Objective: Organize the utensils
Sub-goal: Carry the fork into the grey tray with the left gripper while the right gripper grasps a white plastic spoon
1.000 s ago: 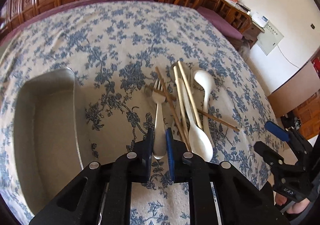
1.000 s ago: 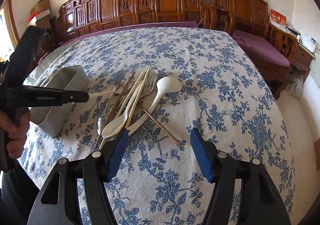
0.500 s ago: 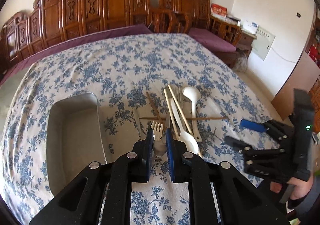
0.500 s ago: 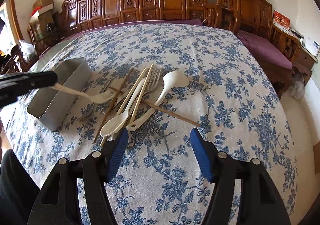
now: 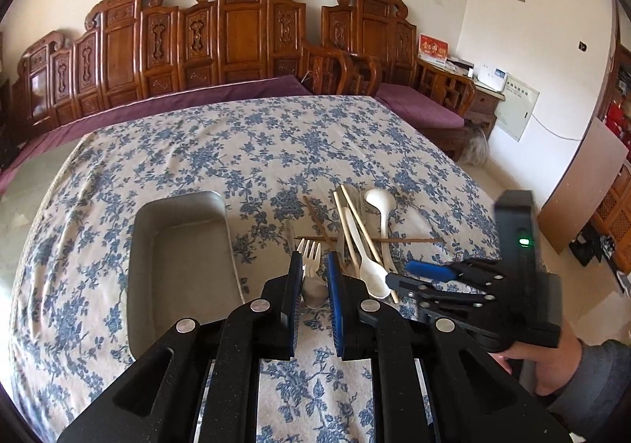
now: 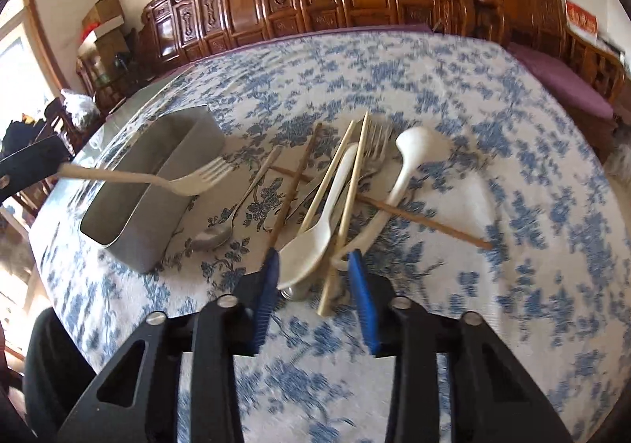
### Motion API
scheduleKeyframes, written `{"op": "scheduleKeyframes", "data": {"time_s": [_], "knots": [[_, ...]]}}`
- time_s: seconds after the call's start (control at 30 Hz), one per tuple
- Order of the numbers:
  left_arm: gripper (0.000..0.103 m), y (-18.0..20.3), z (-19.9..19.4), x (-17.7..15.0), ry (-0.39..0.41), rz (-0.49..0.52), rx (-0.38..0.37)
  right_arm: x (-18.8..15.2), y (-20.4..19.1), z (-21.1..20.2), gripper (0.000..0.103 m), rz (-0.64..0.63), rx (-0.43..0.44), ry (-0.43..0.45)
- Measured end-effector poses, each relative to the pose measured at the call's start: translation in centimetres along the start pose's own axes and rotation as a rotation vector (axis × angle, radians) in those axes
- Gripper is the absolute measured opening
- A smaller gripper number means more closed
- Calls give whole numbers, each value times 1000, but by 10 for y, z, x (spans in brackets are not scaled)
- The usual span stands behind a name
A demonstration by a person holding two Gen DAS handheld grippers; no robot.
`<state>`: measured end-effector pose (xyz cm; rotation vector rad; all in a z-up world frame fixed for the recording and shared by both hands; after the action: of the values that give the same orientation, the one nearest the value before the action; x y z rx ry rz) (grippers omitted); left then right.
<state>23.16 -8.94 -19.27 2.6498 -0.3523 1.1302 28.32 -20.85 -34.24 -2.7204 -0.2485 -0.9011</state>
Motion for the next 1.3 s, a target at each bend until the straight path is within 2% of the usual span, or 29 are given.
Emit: {"op": "scheduleKeyframes", "data": {"time_s": [0.2, 0.4, 0.7, 0.77, 0.93, 1.3], "knots": [[11, -8, -10, 2, 23, -13, 3, -2, 4, 15, 24, 62, -6, -38], [11, -11, -15, 2, 35, -20, 1, 4, 1, 9, 24, 54, -10, -9], [11, -14, -18, -1, 39, -19, -1, -8, -6, 19, 23, 40, -25, -49], [11, -14, -20, -2, 40, -20, 0, -8, -7, 20, 15, 33, -37, -52], [11, -18, -22, -3, 42, -27, 2, -7, -7, 19, 2, 22, -49, -56], [11, -38, -28, 0, 63, -41, 39, -2, 9, 3, 2, 39, -69, -35]]}}
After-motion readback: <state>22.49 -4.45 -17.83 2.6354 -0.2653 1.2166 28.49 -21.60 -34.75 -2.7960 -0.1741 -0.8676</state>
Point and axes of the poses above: each gripper's, at about its wrist camera, not at the fingertips, and z roughly the way its jaws point, y to its right, x to its top, the point moved 10 cm from there along z, roughly the way its jaws point, and after that the axes turned 2 degrees about -x, right-handed, at the moved point
